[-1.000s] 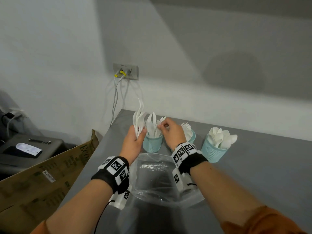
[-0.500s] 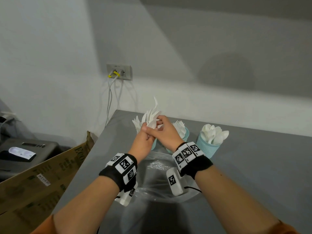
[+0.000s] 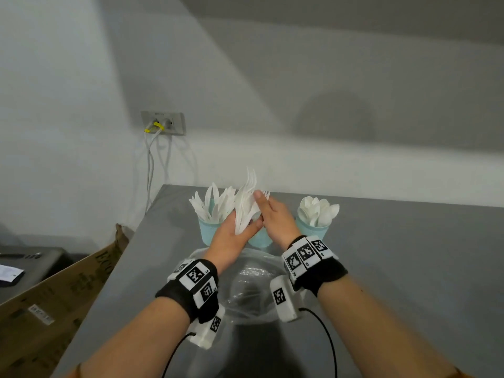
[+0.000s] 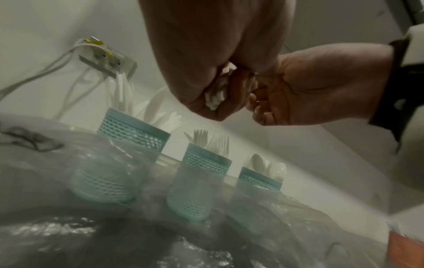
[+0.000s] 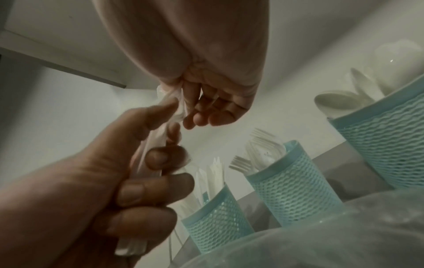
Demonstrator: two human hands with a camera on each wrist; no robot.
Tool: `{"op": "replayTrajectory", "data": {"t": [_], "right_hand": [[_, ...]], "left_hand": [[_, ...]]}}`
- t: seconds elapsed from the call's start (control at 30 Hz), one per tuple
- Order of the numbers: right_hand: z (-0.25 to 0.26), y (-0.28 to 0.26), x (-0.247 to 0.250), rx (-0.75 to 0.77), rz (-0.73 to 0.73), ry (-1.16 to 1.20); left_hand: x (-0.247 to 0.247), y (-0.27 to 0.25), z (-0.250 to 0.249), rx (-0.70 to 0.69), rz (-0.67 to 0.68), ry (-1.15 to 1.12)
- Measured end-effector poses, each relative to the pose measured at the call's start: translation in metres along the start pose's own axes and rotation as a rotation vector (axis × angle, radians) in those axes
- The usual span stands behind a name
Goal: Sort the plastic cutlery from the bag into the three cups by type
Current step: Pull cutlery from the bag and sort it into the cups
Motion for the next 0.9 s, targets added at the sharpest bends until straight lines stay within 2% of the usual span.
{"op": "replayTrajectory", "data": {"t": [0.17,0.33,0.43,0.5,0.63,0.8,0.9], "right_hand": [[-0.003,-0.008,0.017,-0.097,-0.024,0.104],[-0.005,-0.014,0.016,-0.027,0.048,0.154],[-0.008,-0.011,0.014,-0.051,0.014,0.147],[-0.007,-0.01,0.016,-0.068,-0.011,0.161],[-0.008,-0.006,0.017,-0.088,-0.044,0.156],[-0.014,-0.003,0.018,-0.106,-0.141,0.236],[-0.017,-0.006,0.012,-0.116,-0.087,0.267]], "left_hand": [[-0.016,-0.003,-0.002,0.208,0.008,-0.248],[-0.03,0.003,-0.002,0.178,0.004,-0.216],[-0.034,0.006,0.0,0.179,0.01,-0.18],[-0.036,0.008,0.0,0.19,0.018,-0.233],[-0.036,0.01,-0.001,0.162,-0.041,-0.278],[-0.041,0.021,0.002,0.129,-0.124,-0.161],[-0.041,0.028,0.008,0.107,-0.141,-0.077]]}}
Point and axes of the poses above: each hand's wrist, its own y-axis towards the middle knuckle, its own x-axis out of the back of the hand, z = x × y, the point moved 3 cm from there along y, towards the middle knuckle, and after that the axes turned 8 degrees about -z, right-handed, at the moved point
